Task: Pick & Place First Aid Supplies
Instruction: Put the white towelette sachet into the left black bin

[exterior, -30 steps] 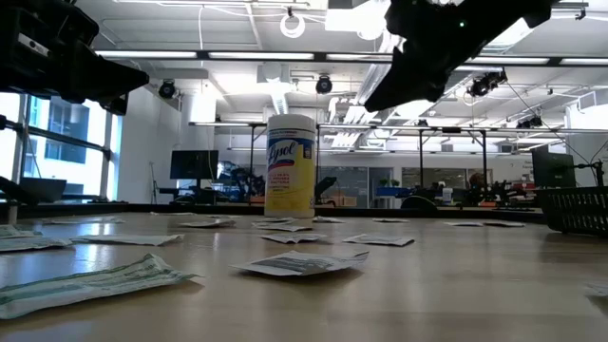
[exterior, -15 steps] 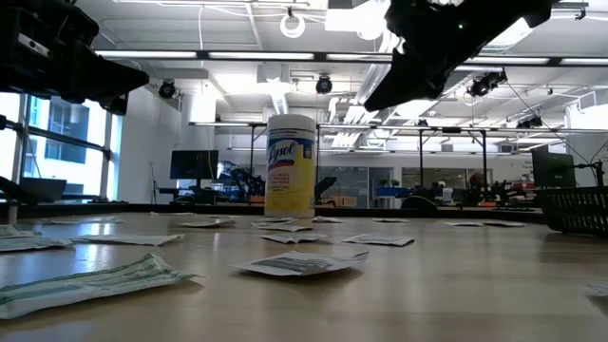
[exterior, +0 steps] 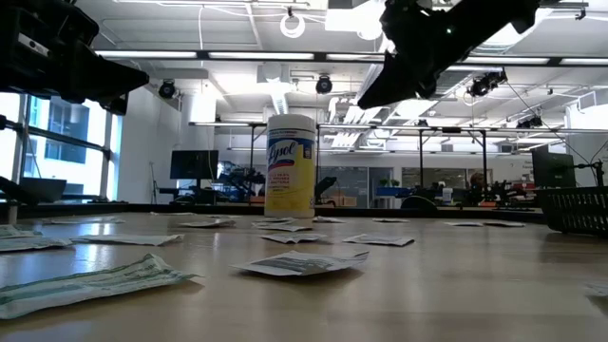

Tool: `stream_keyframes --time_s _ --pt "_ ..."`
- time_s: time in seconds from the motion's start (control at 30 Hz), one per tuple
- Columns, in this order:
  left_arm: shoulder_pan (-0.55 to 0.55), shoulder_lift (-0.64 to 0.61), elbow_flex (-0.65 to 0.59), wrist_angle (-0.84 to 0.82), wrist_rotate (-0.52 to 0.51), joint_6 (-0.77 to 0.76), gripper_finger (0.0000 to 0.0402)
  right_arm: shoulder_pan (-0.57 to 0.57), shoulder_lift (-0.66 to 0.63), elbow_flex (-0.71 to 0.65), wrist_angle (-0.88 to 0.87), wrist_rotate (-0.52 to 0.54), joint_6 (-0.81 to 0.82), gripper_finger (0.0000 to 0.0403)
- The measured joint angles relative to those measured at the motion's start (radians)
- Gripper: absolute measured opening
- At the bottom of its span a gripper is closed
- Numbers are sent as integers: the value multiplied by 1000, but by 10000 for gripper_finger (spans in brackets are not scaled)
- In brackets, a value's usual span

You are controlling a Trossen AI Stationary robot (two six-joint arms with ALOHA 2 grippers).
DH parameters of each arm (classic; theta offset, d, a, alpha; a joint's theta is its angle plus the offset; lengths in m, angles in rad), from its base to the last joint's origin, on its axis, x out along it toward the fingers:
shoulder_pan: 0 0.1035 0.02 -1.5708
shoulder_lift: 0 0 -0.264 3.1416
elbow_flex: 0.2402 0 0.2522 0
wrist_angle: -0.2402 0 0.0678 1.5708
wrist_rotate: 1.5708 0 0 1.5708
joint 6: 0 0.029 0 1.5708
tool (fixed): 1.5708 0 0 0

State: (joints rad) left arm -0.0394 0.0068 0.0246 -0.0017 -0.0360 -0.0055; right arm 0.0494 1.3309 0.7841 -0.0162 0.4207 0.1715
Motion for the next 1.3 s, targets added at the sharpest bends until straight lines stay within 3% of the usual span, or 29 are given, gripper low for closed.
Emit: stream_keyframes --time_s 0.37,0.57,0.7,0.83,1.03,1.2,1.3 --pt "0 0 0 0 0 0 1 -44 -139 0 -87 18 8 28" --pt "0 0 0 0 0 0 1 -92 -134 0 -185 17 11 28" --pt "0 0 0 0 0 0 1 -126 -92 -29 -201 -17 12 39" --pt "0 0 0 0 0 0 1 -166 -20 -47 -200 -65 43 77" --pt "0 0 0 0 0 0 1 -226 153 -47 -115 -30 79 134" --pt "0 0 0 0 0 0 1 -296 284 -47 -15 -54 34 140" --pt "0 0 0 0 0 0 1 -359 321 -47 -5 -75 118 134"
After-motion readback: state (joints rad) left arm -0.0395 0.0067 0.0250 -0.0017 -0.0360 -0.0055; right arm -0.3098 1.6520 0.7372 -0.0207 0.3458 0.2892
